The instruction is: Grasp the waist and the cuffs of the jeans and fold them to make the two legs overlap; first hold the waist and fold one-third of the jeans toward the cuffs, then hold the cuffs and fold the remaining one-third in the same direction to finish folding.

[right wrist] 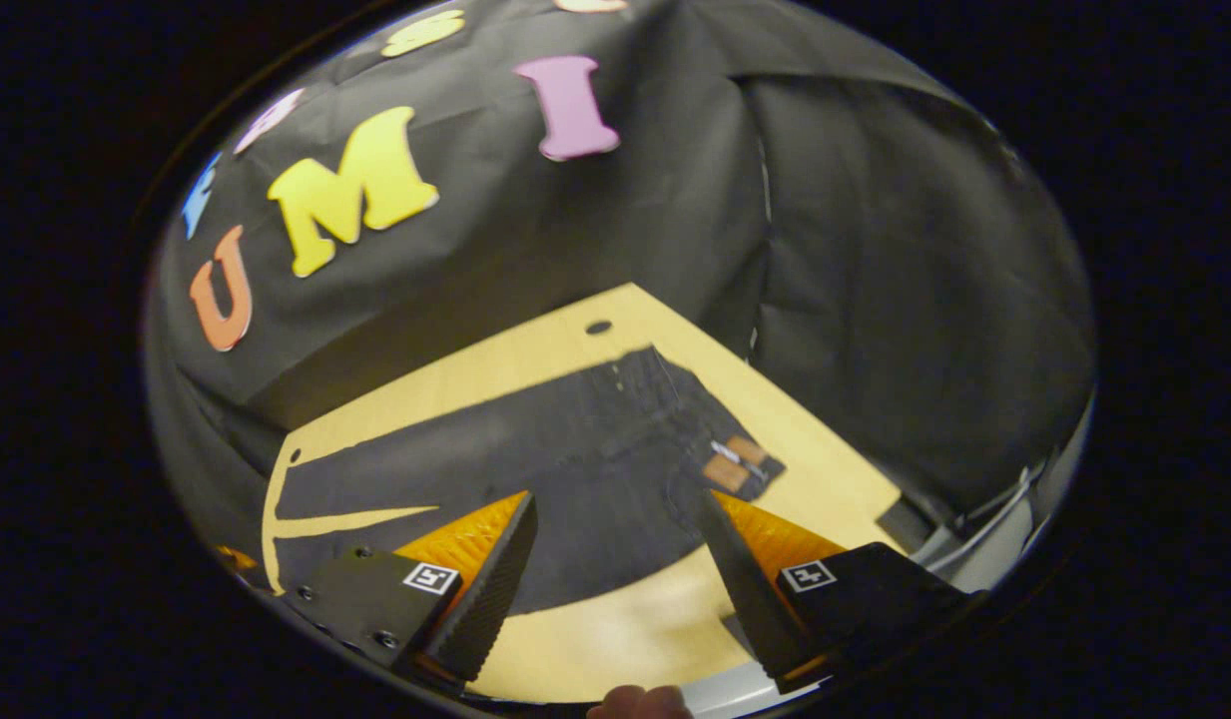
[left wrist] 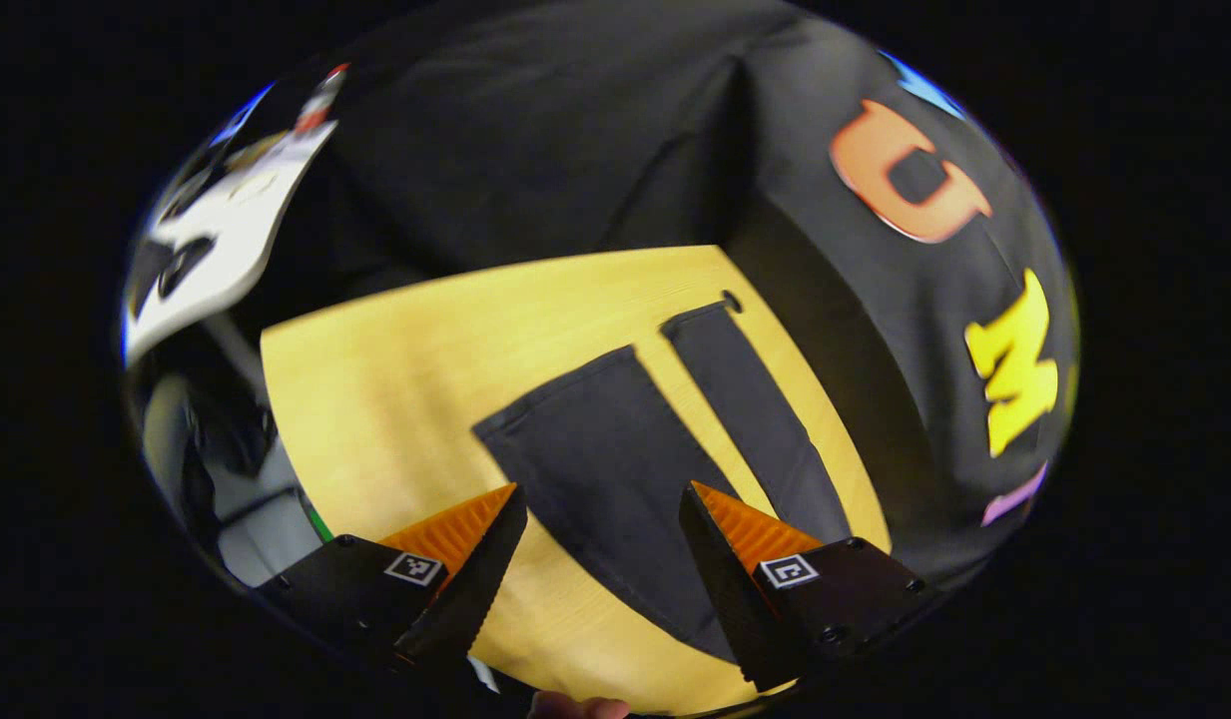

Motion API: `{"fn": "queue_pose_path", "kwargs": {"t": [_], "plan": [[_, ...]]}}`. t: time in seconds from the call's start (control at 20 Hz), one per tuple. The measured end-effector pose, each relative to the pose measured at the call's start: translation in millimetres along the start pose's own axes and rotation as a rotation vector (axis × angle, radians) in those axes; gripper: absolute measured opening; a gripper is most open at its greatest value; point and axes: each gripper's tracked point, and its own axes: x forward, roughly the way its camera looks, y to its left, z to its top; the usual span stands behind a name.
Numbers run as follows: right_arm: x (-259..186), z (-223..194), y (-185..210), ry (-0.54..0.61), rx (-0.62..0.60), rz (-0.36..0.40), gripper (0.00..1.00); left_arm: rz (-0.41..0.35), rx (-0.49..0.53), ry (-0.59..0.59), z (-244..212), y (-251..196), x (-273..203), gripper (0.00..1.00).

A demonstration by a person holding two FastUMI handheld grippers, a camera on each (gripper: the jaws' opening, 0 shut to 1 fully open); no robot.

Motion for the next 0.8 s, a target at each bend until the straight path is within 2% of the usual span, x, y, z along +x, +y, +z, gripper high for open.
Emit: {"fn": "queue_pose_path", "kwargs": {"t": [0.05, 0.15, 0.3, 0.5, 0.65, 0.7, 0.8], "plan": [[2.7, -8.5, -9.7, 0.030, 0.052, -0.015, 1.00, 0.009, -0.062, 0.028, -6.4, 2.8, 5.6, 0.99], [6.7, -15.4, -18.2, 0.069, 0.134, -0.032, 0.98, 0.026, -0.164, 0.074, -17.7, 1.6, 14.0, 0.99], [7.9, -7.1, -25.9, 0.063, 0.129, -0.056, 0.98, 0.043, -0.228, 0.104, -26.3, 5.4, 23.1, 1.00], [8.0, -7.0, -36.4, 0.073, 0.147, -0.084, 0.98, 0.008, -0.208, 0.085, -11.7, -14.5, 43.2, 0.97], [19.9, -13.5, -45.2, 0.116, 0.258, -0.084, 0.98, -0.028, -0.201, 0.074, -6.6, -28.6, 53.2, 0.97], [26.8, -16.1, -46.4, 0.133, 0.306, -0.075, 0.98, -0.045, -0.204, 0.075, -5.9, -34.3, 56.4, 1.00], [39.2, -18.2, -43.7, 0.167, 0.409, -0.046, 0.98, -0.060, -0.209, 0.082, -6.6, -39.6, 62.8, 0.95]]}}
